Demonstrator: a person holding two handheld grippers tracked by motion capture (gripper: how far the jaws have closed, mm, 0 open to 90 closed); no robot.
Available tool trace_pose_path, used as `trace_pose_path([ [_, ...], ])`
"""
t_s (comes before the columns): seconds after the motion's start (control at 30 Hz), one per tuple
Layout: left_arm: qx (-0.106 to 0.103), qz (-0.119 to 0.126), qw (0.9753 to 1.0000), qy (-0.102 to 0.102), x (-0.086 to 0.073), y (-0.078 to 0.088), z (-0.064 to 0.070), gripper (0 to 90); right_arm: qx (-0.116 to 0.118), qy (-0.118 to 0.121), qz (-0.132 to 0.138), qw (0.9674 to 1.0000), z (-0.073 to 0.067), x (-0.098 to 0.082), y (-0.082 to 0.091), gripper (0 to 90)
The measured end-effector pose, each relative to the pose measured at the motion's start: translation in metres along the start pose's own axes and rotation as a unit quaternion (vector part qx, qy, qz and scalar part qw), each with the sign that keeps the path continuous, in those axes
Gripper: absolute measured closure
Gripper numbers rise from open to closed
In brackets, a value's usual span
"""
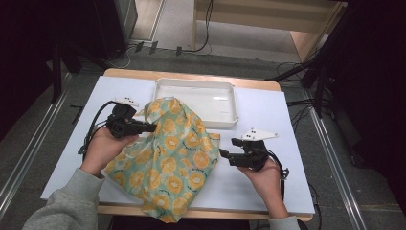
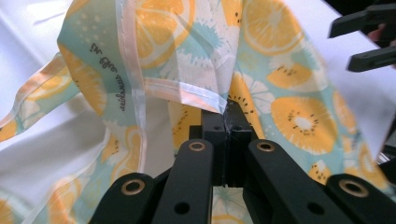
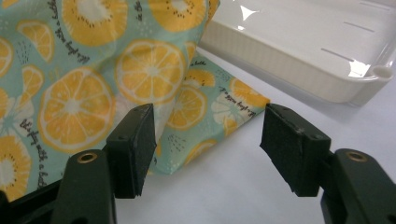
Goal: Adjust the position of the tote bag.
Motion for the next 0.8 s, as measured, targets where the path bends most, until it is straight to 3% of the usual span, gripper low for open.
trace_pose_path([
  [0.47,-0.040,0.002,0.9979,-0.051,0.029,0.002,0.051,90.0,-0.009,-0.003,0.025,0.9996,0.002,0.013,0.020,37.9],
  [0.8,-0.076,-0.010,0.9940,-0.078,0.037,-0.023,0.087,90.0,-0.010,-0.002,0.034,0.9994,0.000,0.019,0.026,39.3],
])
Point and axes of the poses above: each handheld gripper's, and its own axes: y roughly backward along the jaws, x roughly out of its top, z roughly to its right, the point moved 9 cm from there along -y, roughly forward along the jaws, and after that the axes turned 4 degrees about -x, right-handed, at the moved point
